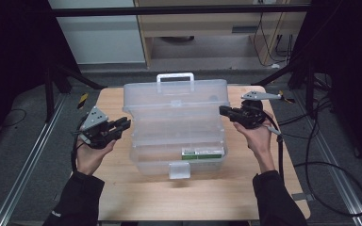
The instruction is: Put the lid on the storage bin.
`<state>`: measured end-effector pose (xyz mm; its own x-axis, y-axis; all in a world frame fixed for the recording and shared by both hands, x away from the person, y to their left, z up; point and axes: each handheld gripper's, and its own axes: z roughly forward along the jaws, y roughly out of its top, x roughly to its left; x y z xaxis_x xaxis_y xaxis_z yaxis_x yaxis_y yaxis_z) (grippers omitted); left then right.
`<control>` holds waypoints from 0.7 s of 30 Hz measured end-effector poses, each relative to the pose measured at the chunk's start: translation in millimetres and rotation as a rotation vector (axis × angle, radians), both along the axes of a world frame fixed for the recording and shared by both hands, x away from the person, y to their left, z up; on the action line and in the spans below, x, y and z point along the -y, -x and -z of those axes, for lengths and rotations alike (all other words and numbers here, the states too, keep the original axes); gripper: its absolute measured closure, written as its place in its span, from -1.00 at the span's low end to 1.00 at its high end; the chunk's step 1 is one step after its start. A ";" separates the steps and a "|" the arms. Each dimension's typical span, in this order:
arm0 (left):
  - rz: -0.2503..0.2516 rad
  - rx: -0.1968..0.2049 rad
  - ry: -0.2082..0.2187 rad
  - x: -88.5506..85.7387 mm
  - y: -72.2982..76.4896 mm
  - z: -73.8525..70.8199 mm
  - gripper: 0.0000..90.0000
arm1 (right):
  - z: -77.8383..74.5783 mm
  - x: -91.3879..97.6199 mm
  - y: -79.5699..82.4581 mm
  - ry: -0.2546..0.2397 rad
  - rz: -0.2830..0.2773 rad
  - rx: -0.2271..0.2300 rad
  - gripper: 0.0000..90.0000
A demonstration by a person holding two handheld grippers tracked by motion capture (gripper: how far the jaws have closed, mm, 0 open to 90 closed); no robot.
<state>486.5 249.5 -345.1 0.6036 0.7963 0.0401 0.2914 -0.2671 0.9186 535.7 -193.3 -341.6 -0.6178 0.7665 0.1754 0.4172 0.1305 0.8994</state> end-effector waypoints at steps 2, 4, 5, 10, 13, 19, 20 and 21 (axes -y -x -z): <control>-0.003 -0.005 -0.002 0.3 -0.6 1.7 0.80 | -0.6 -1.2 2.2 0.007 -0.010 0.001 0.93; -0.015 -0.011 -0.004 -0.5 -1.2 2.6 0.84 | -1.1 -2.4 4.3 0.019 -0.015 0.001 0.93; -0.021 -0.010 0.000 -0.9 -1.3 3.1 0.86 | -1.1 -2.8 5.5 0.027 -0.017 0.002 0.92; -0.032 -0.020 0.005 -2.6 -0.5 4.0 0.96 | 3.2 -1.2 11.2 0.031 -0.027 -0.005 0.93; -0.030 -0.030 0.006 -3.6 0.4 5.4 0.98 | 7.3 1.0 16.8 0.044 -0.034 -0.011 0.92; -0.017 -0.044 -0.012 -3.1 3.5 12.4 0.98 | 14.0 9.0 28.1 0.048 -0.034 -0.017 0.93; -0.017 -0.048 -0.012 -3.1 4.0 13.4 0.97 | 14.9 10.1 29.3 0.050 -0.035 -0.017 0.93; -0.017 -0.049 -0.014 -3.0 4.5 14.3 0.97 | 15.6 10.8 30.3 0.051 -0.039 -0.016 0.93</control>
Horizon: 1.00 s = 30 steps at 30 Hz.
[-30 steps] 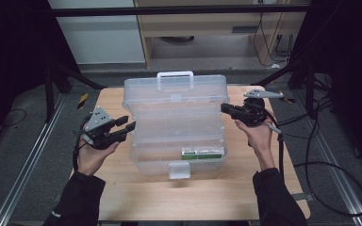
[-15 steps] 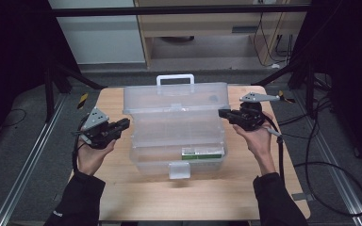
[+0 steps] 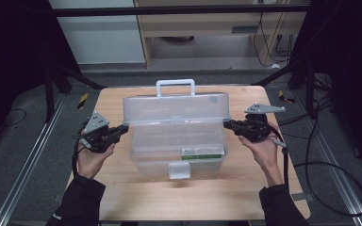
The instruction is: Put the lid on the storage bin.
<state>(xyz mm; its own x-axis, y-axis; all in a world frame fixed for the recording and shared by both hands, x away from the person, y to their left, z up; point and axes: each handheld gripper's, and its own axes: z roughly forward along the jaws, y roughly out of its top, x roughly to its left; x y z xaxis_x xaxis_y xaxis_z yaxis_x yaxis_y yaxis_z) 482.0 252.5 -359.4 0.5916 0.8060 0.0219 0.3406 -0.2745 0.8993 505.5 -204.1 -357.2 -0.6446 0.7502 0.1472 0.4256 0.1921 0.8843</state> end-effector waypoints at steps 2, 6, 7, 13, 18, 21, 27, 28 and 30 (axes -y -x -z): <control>0.000 0.000 -0.007 0.1 1.8 2.2 0.97 | 1.0 0.8 2.6 0.009 -0.002 -0.003 0.94; -0.007 -0.006 -0.031 -1.4 5.6 8.5 0.97 | 4.3 3.7 8.6 0.023 -0.008 -0.008 0.99; -0.007 -0.009 -0.034 -2.0 6.3 10.0 0.97 | 5.6 4.7 9.4 0.026 -0.011 -0.014 1.00; -0.007 -0.024 -0.032 -6.3 10.6 19.9 0.97 | 14.5 7.1 15.3 0.045 -0.013 -0.027 1.00; 0.002 -0.035 -0.038 -6.3 14.6 27.3 0.97 | 22.1 10.9 21.4 0.062 -0.010 -0.033 1.00; 0.010 -0.045 -0.060 -4.1 16.3 31.3 0.97 | 26.4 11.7 24.1 0.076 -0.009 -0.042 1.00; 0.012 -0.063 -0.112 -1.1 19.0 39.0 0.96 | 35.2 13.3 31.2 0.100 -0.006 -0.044 1.00; 0.011 -0.069 -0.120 -1.5 19.3 40.2 0.96 | 36.8 14.2 32.1 0.103 -0.006 -0.042 1.00; 0.000 -0.080 -0.136 -3.0 19.2 43.8 0.96 | 40.4 15.9 33.9 0.109 -0.002 -0.047 1.00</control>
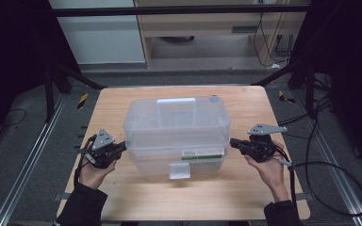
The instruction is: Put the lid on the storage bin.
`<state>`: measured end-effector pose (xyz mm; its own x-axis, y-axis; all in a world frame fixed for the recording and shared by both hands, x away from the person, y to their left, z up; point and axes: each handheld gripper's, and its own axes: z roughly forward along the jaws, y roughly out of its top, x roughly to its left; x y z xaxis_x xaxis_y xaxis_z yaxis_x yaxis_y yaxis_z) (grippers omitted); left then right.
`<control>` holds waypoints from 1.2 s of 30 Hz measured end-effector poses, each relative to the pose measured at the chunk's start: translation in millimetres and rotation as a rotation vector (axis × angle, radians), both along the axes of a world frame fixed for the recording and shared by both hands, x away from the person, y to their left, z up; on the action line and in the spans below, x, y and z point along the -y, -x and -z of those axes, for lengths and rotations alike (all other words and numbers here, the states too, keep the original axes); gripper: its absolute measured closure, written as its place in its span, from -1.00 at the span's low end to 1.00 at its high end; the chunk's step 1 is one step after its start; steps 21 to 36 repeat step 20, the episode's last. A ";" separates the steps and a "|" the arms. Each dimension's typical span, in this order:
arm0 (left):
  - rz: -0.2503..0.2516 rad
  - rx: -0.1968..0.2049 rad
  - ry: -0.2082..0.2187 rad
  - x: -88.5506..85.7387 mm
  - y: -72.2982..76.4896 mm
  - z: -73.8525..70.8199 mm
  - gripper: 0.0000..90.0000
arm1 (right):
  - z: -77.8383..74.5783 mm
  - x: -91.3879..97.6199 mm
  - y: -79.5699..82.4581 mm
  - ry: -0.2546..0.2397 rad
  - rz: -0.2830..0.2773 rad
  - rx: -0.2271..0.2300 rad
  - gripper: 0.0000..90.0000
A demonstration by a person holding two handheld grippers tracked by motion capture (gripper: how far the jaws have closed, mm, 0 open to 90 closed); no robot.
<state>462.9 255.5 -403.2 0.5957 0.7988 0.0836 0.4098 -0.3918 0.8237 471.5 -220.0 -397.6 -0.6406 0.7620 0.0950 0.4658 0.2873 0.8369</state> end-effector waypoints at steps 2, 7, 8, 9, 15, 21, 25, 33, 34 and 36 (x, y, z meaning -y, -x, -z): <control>-0.018 -0.013 -0.013 -2.9 -1.5 5.8 0.95 | 4.2 1.8 1.2 -0.009 -0.001 -0.007 1.00; -0.108 -0.041 -0.036 -14.5 -9.0 20.1 0.88 | 16.0 9.1 0.1 0.027 0.034 -0.026 1.00; -0.124 -0.041 -0.043 -16.3 -10.2 22.4 0.86 | 18.1 13.3 -0.2 0.035 0.056 -0.026 0.98; -0.140 -0.045 -0.044 -18.7 -11.7 26.0 0.82 | 19.7 16.3 -0.4 0.043 0.069 -0.020 0.94; -0.259 -0.063 -0.056 -34.2 -21.6 47.3 0.40 | 39.3 41.7 -3.0 0.093 0.169 -0.038 0.51; -0.317 -0.053 -0.055 -45.4 -26.2 57.2 -0.01 | 50.6 58.3 -6.6 0.098 0.228 -0.036 0.11; -0.317 -0.053 -0.055 -45.4 -26.2 57.2 -0.01 | 50.6 58.3 -6.6 0.098 0.228 -0.036 0.11; -0.317 -0.053 -0.055 -45.4 -26.2 57.2 -0.01 | 50.6 58.3 -6.6 0.098 0.228 -0.036 0.11; -0.317 -0.053 -0.055 -45.4 -26.2 57.2 -0.01 | 50.6 58.3 -6.6 0.098 0.228 -0.036 0.11; -0.317 -0.053 -0.055 -45.4 -26.2 57.2 -0.01 | 50.6 58.3 -6.6 0.098 0.228 -0.036 0.11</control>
